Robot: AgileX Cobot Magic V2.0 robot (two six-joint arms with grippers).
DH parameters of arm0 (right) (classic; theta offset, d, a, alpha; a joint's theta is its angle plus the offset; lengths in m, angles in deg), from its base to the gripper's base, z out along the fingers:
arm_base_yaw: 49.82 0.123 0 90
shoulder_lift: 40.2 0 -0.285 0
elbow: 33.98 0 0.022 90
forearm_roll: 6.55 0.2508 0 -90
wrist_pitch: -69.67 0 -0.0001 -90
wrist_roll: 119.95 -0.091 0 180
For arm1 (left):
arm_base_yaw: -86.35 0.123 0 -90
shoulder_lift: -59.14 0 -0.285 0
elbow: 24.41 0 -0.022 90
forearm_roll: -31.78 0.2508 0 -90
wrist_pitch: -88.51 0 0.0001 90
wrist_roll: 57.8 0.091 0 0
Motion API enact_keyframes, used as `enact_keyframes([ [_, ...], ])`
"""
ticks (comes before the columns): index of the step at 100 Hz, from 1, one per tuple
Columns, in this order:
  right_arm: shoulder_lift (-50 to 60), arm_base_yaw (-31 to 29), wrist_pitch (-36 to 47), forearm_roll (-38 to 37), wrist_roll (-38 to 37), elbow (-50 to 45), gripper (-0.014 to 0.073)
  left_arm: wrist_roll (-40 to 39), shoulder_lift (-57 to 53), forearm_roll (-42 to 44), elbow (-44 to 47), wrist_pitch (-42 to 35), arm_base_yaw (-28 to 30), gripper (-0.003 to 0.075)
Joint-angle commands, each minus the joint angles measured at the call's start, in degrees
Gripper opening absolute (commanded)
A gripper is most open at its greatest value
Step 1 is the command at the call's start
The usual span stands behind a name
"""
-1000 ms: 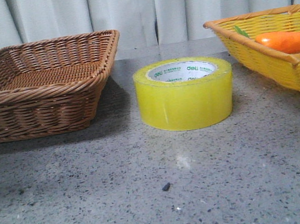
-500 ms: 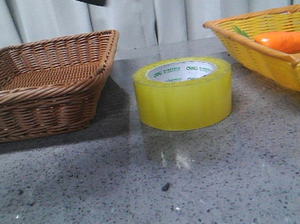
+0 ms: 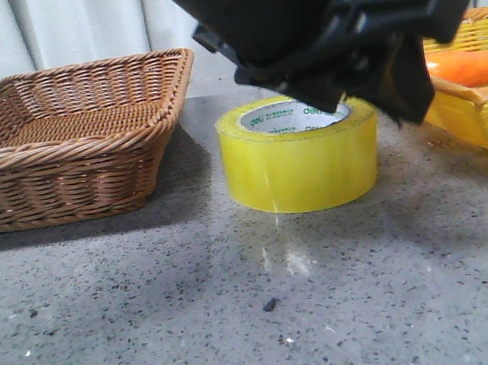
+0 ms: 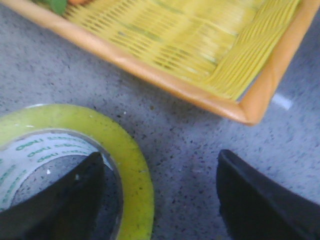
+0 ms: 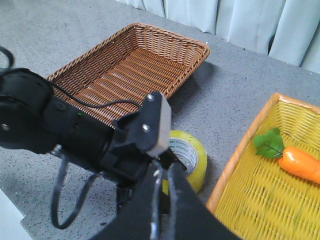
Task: Transfer tape with both arms
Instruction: 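Lower the left gripper over the tape roll and grasp its rim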
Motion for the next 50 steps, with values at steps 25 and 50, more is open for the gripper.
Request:
enact_keyframes([
  [25, 0.2, 0.0, 4.6, -0.4, 0.4, 1.3, -0.0074, 0.2, 0.9, 2.3, -3.3, -1.3, 1.3, 0.0440],
  [50, 0.2, 0.0, 4.6, -0.4, 0.4, 1.3, -0.0074, 0.2, 0.9, 2.4, -3.3, -1.0, 2.3, 0.0356],
])
